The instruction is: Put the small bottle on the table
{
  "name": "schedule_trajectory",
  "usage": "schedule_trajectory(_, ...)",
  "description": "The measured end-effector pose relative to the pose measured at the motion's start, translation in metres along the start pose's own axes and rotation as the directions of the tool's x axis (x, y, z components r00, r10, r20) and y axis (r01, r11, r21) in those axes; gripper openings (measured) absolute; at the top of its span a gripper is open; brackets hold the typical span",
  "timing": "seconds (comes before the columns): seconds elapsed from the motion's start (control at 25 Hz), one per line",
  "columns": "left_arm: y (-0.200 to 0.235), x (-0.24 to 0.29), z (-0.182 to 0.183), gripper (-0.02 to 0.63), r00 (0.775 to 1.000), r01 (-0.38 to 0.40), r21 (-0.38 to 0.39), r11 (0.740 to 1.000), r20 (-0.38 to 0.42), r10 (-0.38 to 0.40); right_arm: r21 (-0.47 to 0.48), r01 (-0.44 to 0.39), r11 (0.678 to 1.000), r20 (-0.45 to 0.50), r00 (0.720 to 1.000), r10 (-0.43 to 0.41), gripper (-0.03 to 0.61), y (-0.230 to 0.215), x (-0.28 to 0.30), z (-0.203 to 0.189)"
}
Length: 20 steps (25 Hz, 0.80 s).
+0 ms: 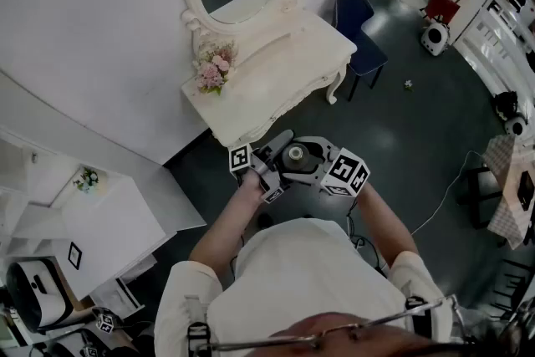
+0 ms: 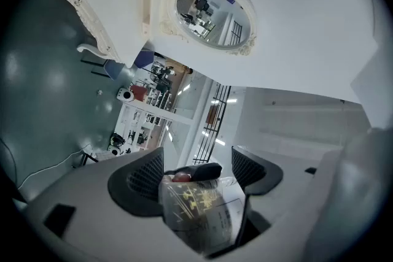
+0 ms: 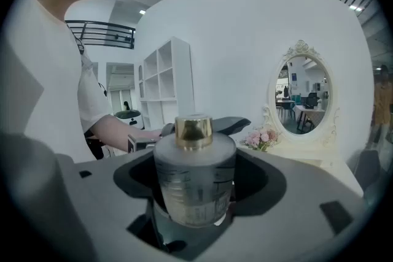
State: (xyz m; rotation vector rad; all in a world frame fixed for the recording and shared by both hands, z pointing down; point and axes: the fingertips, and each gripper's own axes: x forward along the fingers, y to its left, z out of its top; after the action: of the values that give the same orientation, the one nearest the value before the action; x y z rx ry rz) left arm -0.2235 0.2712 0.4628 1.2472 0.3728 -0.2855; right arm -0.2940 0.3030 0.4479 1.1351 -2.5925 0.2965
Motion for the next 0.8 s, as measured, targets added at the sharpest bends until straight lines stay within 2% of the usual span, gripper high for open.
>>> schedule_trajectory(0.8,-0.016,-0.021,0.013,0.336,1.000,0.001,-0.016,1.000,-0.022,-0.001,0.009,0.031,0.999,0.009,0.999,-0.031,0.345,0.006,0.028,0.012)
